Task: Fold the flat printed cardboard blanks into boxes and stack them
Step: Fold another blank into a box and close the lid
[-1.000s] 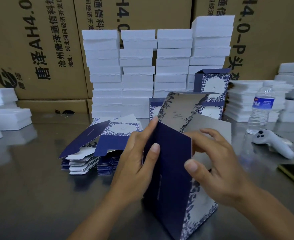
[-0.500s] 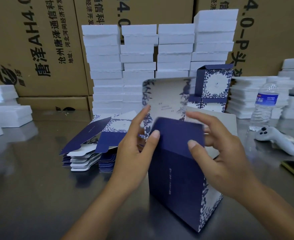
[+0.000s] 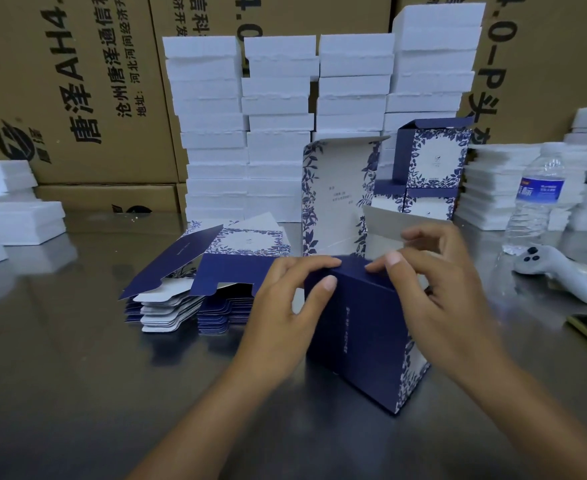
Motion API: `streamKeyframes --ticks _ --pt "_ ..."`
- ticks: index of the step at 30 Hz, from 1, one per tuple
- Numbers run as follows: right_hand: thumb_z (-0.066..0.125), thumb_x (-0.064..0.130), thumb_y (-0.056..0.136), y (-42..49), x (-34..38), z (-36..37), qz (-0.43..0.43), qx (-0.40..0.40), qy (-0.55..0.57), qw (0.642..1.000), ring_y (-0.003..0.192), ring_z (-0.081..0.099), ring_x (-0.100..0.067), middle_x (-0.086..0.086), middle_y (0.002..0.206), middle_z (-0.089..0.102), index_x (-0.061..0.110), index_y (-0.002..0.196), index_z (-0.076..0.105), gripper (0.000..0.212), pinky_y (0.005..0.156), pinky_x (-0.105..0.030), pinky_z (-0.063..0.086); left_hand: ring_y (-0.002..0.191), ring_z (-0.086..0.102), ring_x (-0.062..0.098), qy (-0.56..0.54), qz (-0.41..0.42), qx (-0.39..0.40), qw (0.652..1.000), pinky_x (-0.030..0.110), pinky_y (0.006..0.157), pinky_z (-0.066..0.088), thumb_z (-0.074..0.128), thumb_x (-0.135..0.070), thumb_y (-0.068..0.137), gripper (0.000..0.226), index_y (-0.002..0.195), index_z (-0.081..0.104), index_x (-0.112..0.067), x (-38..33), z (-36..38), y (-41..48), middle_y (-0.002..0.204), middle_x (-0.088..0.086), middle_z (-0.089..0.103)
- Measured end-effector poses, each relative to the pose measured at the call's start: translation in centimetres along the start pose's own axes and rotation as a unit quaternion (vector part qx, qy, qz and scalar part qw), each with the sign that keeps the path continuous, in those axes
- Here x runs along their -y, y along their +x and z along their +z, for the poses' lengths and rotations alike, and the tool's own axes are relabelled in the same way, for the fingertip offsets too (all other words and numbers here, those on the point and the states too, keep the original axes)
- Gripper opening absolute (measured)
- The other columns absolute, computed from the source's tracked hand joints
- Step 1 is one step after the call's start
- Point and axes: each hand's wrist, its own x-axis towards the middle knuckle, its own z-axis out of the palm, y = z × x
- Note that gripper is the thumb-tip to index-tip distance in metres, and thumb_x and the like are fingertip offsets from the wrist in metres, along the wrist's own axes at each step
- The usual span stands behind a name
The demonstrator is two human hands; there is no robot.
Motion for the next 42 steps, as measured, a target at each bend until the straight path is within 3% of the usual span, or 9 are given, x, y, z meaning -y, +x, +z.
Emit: streamKeyframes --ticks 4,7,9,12,15,22,30,37,42 --pt "0.048 0.038 0.086 -1.3 0.8 0.8 -0.060 -0.035 -0.057 0.996 0.084 0.053 -0.010 0.017 0.081 0.057 0.023 0.073 0.070 0.029 0.082 -0.044 0.042 0.101 0.054 0.007 -0.085 -0.040 -0.027 0.995 0.024 0.091 0.040 0.052 -0.047 0.080 0.012 0.083 0.061 -0.040 -0.2 1.0 0.2 0.096 -0.019 0.056" --pt "0.057 0.039 0.081 -1.9 1.1 1.3 -0.064 -0.037 -0.110 0.991 0.078 0.059 -0.013 0.016 0.074 0.062 0.026 0.073 0.066 0.018 0.096 -0.047 0.035 0.103 0.053 0.018 -0.122 -0.042 -0.004 0.992 0.034 0.093 0.041 0.056 -0.035 0.088 0.008 0.082 0.060 -0.031 -0.2 1.4 0.4 0.097 0.002 0.059" --pt "0.063 0.034 0.080 -2.1 1.1 1.5 -0.057 -0.040 -0.120 0.990 0.079 0.059 -0.014 0.014 0.075 0.063 0.027 0.074 0.067 0.010 0.098 -0.045 0.032 0.101 0.052 0.017 -0.131 -0.040 0.014 0.990 0.028 0.092 0.040 0.057 -0.034 0.089 0.010 0.082 0.060 -0.029 -0.2 1.4 0.3 0.095 0.004 0.058" --pt "0.064 0.031 0.078 -2.2 1.1 1.7 -0.050 -0.045 -0.096 0.993 0.080 0.055 -0.011 0.016 0.073 0.060 0.026 0.069 0.066 0.011 0.100 -0.045 0.028 0.092 0.046 0.009 -0.119 -0.033 0.035 0.992 0.011 0.080 0.034 0.054 -0.040 0.088 0.015 0.078 0.058 -0.029 -0.6 1.3 0.1 0.086 -0.010 0.053" --pt "0.065 0.029 0.078 -2.2 1.1 1.9 -0.049 -0.050 -0.081 0.994 0.078 0.050 -0.007 0.018 0.069 0.057 0.026 0.066 0.063 0.013 0.100 -0.040 0.026 0.088 0.041 0.009 -0.118 -0.045 0.048 0.991 0.012 0.077 0.032 0.047 -0.039 0.082 0.016 0.074 0.054 -0.028 -0.9 1.1 0.1 0.073 -0.024 0.052" --pt "0.063 0.030 0.081 -2.5 0.8 1.7 -0.073 -0.062 -0.108 0.990 0.079 0.048 -0.007 0.019 0.071 0.057 0.024 0.068 0.064 0.015 0.101 -0.037 0.021 0.073 0.041 -0.003 -0.107 -0.057 0.053 0.991 0.009 0.071 0.032 0.049 -0.031 0.087 0.015 0.074 0.053 -0.024 -1.3 0.9 0.1 0.089 0.009 0.044" --pt "0.056 0.029 0.084 -2.9 0.5 1.6 -0.079 -0.092 -0.103 0.987 0.072 0.046 -0.007 0.021 0.065 0.045 0.019 0.063 0.056 0.023 0.100 -0.029 0.019 0.074 0.044 -0.005 -0.113 -0.039 0.038 0.992 0.008 0.070 0.034 0.048 -0.043 0.079 0.019 0.076 0.057 -0.027 -0.8 0.9 0.0 0.092 0.012 0.047" --pt "0.051 0.033 0.085 -3.2 0.6 1.3 -0.094 -0.097 -0.076 0.988 0.071 0.044 -0.004 0.029 0.067 0.040 0.026 0.065 0.049 0.021 0.104 -0.030 0.018 0.104 0.035 -0.025 0.096 0.065 -0.056 0.992 -0.002 0.079 0.027 0.041 -0.036 0.097 0.023 0.077 0.048 -0.044 1.5 -1.0 0.2 0.105 0.002 0.048" --pt "0.052 0.033 0.086 -3.3 0.5 1.3 -0.094 -0.096 -0.067 0.989 0.069 0.042 -0.002 0.027 0.066 0.041 0.027 0.065 0.047 0.022 0.106 -0.030 0.018 0.093 0.039 -0.016 0.075 0.084 -0.063 0.992 0.001 0.078 0.030 0.043 -0.024 0.093 0.021 0.074 0.049 -0.029 1.5 -0.6 0.3 0.093 0.004 0.045"
